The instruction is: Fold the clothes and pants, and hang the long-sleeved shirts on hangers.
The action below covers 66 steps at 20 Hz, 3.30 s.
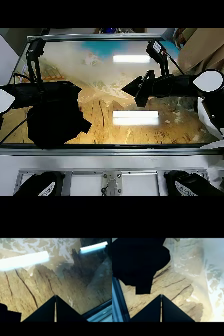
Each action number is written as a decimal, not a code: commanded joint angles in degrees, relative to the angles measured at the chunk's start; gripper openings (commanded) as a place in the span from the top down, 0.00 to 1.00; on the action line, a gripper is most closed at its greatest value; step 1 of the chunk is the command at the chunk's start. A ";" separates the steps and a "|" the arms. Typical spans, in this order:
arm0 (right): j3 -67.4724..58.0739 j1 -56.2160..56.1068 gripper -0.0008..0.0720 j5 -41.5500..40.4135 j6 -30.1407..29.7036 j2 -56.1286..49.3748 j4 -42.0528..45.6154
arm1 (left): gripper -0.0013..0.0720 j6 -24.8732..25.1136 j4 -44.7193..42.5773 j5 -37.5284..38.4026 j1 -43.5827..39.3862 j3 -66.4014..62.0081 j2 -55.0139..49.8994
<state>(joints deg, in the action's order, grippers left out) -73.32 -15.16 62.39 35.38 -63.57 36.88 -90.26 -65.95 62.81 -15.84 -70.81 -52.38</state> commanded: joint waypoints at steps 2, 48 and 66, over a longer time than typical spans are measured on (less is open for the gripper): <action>0.20 -0.04 0.95 -0.02 0.02 -0.31 -0.09 | 0.96 0.00 -0.04 0.00 -0.04 0.46 -0.09; 0.15 13.16 0.95 -16.11 19.26 7.56 8.85 | 0.96 -7.69 -34.36 -3.06 -34.77 -11.15 -10.99; 3.65 32.85 0.95 -2.29 29.42 12.07 17.38 | 0.11 -27.52 -16.22 -5.01 3.08 6.58 -18.78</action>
<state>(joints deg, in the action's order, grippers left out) -71.50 17.52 59.29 64.51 -51.57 53.71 -115.07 -93.82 62.06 -24.71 -75.66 -72.84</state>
